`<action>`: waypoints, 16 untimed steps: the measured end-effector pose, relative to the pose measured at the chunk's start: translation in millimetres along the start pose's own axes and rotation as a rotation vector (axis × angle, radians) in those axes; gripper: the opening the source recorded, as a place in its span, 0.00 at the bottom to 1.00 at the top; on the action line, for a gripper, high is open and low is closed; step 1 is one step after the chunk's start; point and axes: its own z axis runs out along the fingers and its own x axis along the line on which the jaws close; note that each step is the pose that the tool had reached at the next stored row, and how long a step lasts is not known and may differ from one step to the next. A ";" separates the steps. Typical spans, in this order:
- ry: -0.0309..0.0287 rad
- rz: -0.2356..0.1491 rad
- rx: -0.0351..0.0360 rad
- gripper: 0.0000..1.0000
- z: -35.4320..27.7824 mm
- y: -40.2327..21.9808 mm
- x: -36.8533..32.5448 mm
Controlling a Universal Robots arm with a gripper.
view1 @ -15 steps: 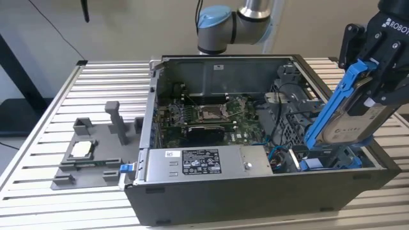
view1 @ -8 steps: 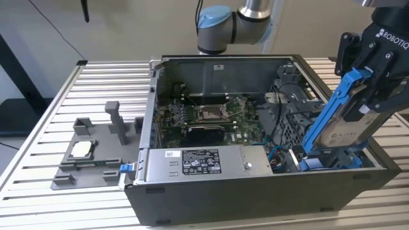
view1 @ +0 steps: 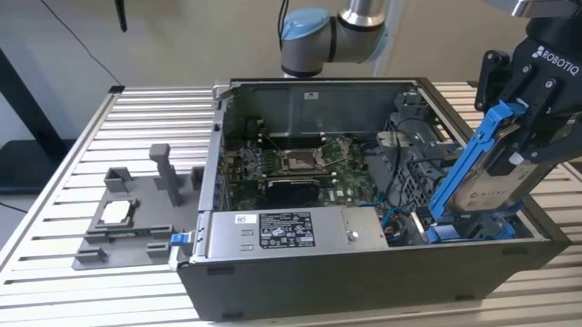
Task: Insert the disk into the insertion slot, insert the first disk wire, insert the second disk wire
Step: 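Insert the disk into the insertion slot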
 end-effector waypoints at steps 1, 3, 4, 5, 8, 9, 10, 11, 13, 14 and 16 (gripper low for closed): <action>-0.0001 0.000 0.0000 0.33 0.0 0.0 0.0; -0.0004 0.000 0.0001 0.33 0.3 0.0 -0.2; -0.0006 0.000 0.0001 0.33 0.5 -0.1 -0.7; -0.0002 0.001 0.0000 0.33 0.5 -0.1 -1.1; -0.0003 0.004 0.0000 0.33 2.8 -0.4 -3.7; -0.0004 0.007 0.0000 0.33 3.8 -0.4 -4.4; -0.0006 0.009 0.0000 0.33 4.7 -0.6 -5.0; -0.0007 0.013 0.0000 0.33 5.7 -0.8 -5.1; -0.0009 0.022 0.0000 0.33 7.5 -1.1 -5.1; -0.0011 0.027 -0.0001 0.33 8.4 -1.1 -5.1; -0.0017 0.042 -0.0001 0.33 10.8 -1.3 -5.1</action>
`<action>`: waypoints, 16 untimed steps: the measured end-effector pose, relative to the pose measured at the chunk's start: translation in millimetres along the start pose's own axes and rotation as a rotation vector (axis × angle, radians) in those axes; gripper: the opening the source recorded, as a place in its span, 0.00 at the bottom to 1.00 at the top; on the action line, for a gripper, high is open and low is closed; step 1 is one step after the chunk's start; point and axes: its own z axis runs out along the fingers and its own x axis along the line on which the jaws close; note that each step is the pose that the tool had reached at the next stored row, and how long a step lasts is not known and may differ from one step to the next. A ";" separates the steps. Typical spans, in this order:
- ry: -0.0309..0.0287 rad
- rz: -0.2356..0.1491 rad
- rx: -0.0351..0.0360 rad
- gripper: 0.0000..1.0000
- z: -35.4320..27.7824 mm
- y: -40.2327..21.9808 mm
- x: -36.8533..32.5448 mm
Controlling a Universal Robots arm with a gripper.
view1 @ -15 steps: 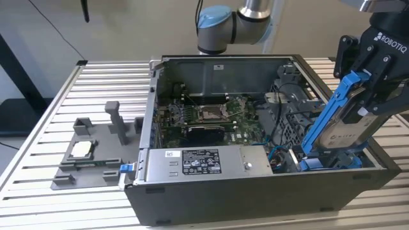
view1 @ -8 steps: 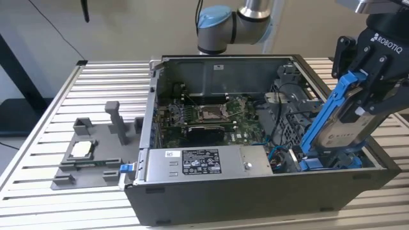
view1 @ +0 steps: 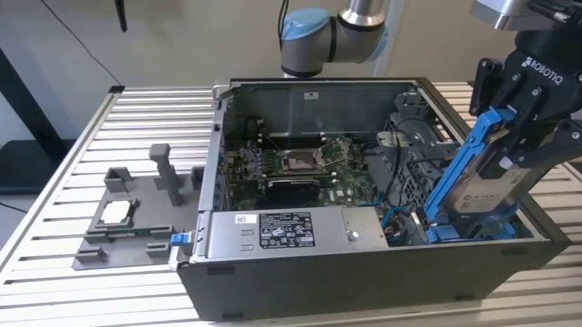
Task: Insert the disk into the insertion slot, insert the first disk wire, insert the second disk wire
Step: 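Insert the disk into the insertion slot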
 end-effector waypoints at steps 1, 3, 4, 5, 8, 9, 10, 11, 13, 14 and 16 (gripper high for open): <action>-0.0003 0.008 0.0000 0.33 1.4 -0.1 -0.1; -0.0005 0.011 0.0003 0.33 3.2 -0.2 -1.5; -0.0005 0.011 0.0005 0.33 3.9 -0.2 -2.4; -0.0004 0.011 0.0009 0.33 4.9 -0.3 -3.4; -0.0007 0.011 0.0047 0.33 8.1 -0.3 -4.5; -0.0006 0.011 0.0058 0.33 9.0 -0.4 -4.6; -0.0005 0.011 0.0069 0.33 9.8 -0.4 -4.7; -0.0005 0.011 0.0083 0.33 10.9 -0.4 -4.8; -0.0004 0.011 0.0101 0.33 13.1 -0.6 -5.1; -0.0006 0.011 0.0102 0.33 14.3 -0.5 -5.2; -0.0008 0.011 0.0102 0.33 15.5 -0.4 -5.7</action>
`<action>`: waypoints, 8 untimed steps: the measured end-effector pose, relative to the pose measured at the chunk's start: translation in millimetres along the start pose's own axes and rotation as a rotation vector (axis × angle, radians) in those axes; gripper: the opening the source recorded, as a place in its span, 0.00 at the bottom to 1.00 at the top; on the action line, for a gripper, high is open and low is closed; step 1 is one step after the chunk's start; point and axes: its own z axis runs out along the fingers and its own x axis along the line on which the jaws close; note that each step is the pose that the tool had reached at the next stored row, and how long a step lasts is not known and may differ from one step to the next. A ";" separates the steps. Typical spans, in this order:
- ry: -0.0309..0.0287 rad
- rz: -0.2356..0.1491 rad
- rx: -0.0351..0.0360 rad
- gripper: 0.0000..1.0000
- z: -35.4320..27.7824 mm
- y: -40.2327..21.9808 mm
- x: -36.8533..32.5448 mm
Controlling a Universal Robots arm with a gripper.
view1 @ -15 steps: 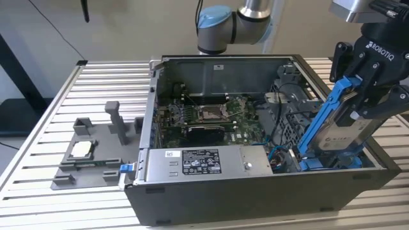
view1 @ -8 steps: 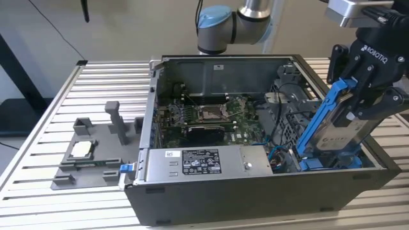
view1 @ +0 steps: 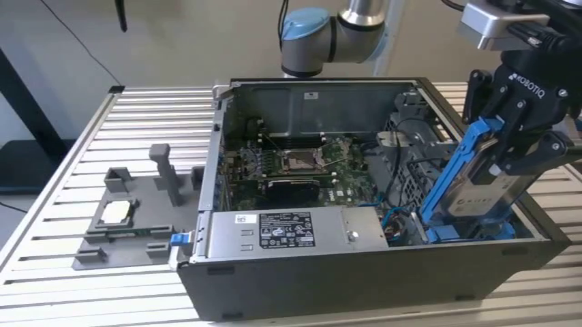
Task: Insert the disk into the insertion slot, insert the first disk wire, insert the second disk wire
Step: 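Insert the disk into the insertion slot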
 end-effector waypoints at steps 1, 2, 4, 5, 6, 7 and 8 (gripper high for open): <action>0.0001 0.000 -0.0002 0.33 0.2 0.0 -0.2; 0.0002 0.000 -0.0011 0.33 0.4 0.1 -0.5; 0.0002 -0.001 -0.0015 0.33 1.0 0.1 -1.1; 0.0003 -0.001 -0.0016 0.33 1.3 0.1 -1.4; 0.0002 -0.001 -0.0016 0.33 1.9 0.0 -1.7; 0.0000 -0.001 -0.0016 0.33 2.6 0.0 -2.0; 0.0004 -0.001 -0.0016 0.33 3.2 0.0 -2.7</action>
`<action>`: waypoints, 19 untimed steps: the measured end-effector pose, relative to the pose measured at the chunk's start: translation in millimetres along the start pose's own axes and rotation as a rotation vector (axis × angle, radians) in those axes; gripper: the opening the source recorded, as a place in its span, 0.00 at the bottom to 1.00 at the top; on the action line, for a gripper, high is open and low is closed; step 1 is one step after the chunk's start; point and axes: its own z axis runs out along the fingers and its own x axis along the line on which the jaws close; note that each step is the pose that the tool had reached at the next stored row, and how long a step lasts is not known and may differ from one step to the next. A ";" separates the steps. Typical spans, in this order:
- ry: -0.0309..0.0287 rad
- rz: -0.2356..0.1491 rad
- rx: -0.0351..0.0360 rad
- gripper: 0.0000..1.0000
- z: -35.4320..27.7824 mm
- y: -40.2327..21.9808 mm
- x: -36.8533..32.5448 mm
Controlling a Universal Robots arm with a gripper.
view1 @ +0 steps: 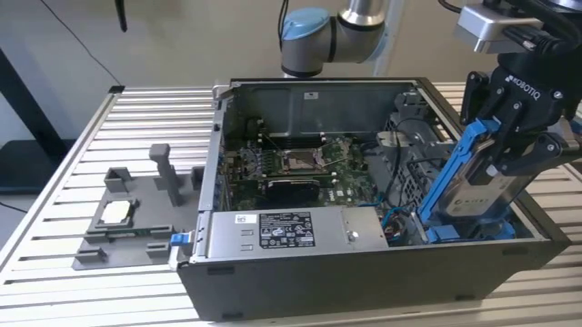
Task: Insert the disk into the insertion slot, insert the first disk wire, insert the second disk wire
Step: 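Insert the disk into the insertion slot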
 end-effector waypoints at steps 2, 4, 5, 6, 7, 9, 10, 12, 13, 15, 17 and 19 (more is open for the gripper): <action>-0.0001 0.000 0.0000 0.33 1.9 0.0 -1.7; 0.0001 0.000 0.0000 0.33 3.6 0.1 -2.9; 0.0003 0.000 0.0000 0.33 4.8 0.3 -3.3; -0.0001 0.000 0.0000 0.33 6.1 0.5 -3.6; -0.0002 0.000 0.0001 0.33 7.5 0.8 -3.8; -0.0006 0.000 0.0000 0.33 10.7 1.2 -4.4; -0.0004 0.000 0.0000 0.33 12.2 1.3 -4.7; -0.0001 0.000 0.0001 0.33 15.7 1.5 -5.1; -0.0003 0.000 0.0000 0.33 17.6 1.6 -5.3; -0.0003 0.000 0.0000 0.33 21.1 1.6 -5.5; -0.0001 0.000 0.0000 0.33 22.4 1.6 -5.5; 0.0001 0.000 0.0000 0.33 22.4 1.6 -5.5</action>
